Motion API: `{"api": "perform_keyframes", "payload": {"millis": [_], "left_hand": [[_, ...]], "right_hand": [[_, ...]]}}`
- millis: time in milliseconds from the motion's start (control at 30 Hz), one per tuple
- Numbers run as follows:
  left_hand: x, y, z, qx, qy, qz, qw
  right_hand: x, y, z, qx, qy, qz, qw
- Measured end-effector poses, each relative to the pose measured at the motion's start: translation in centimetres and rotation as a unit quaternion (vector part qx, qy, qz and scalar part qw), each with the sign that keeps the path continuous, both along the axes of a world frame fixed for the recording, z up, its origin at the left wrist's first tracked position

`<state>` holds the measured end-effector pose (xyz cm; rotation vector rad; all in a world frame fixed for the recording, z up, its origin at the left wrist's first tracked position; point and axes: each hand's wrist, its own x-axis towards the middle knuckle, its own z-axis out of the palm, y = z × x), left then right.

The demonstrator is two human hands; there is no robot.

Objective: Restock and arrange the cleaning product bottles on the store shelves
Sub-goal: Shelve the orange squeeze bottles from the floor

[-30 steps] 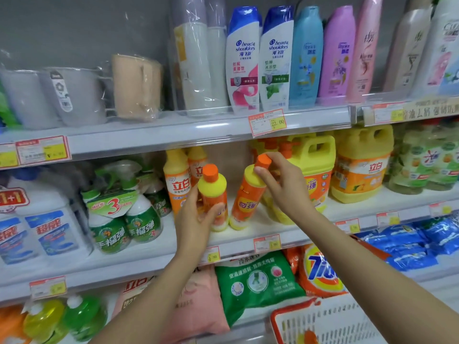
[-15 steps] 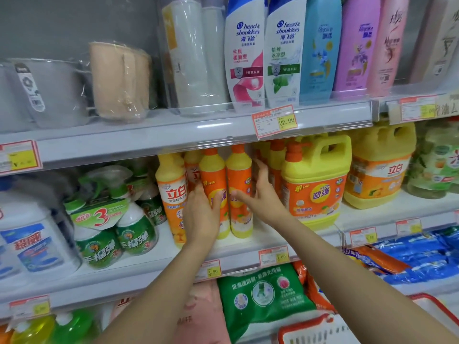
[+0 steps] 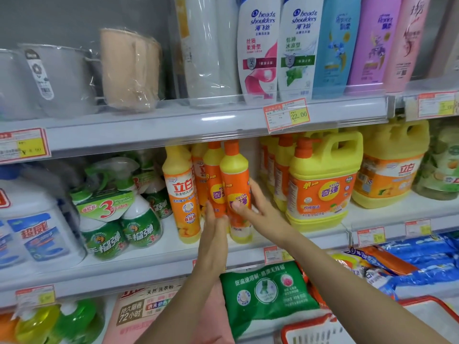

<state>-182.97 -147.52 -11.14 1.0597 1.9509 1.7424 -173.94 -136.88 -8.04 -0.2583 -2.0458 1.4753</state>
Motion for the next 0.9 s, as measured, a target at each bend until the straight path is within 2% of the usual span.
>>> {"api": "perform_keyframes", "payload": {"millis": [67, 167, 333, 567, 833, 900], "left_hand": [[-0.4, 0.3, -0.3, 0.006, -0.051, -0.023, 0.998], [-0.5, 0.9, -0.6, -0.018, -0.051, -0.058, 0.997], [-0.6, 2.8, -0.3, -0.007, -0.034, -0.071, 0.997], [-2.8, 4.9, -1.1, 0.004, -0.092, -0.105, 0.99], [-5.4, 5.8, -1.1, -0.063, 0.013, -0.168, 0.984], [-5.9, 6.2, -1.1, -0.074, 0.035, -0.157, 0.984]], "right_hand": [[-0.3, 0.0, -1.2, -0.033, -0.012, 0.018, 0.999], [-0.7, 0.7, -1.8, -0.062, -0.024, 0.017, 0.998], [-1.0, 1.9, -2.3, -0.066, -0.01, 0.001, 0.998], [-1.9, 3.2, -3.2, -0.052, -0.008, -0.001, 0.999], [-2.6, 6.6, -2.1, -0.048, -0.052, -0.005, 0.997], [-2.9, 7.1, -1.9, -0.056, -0.055, -0.012, 0.997]]}}
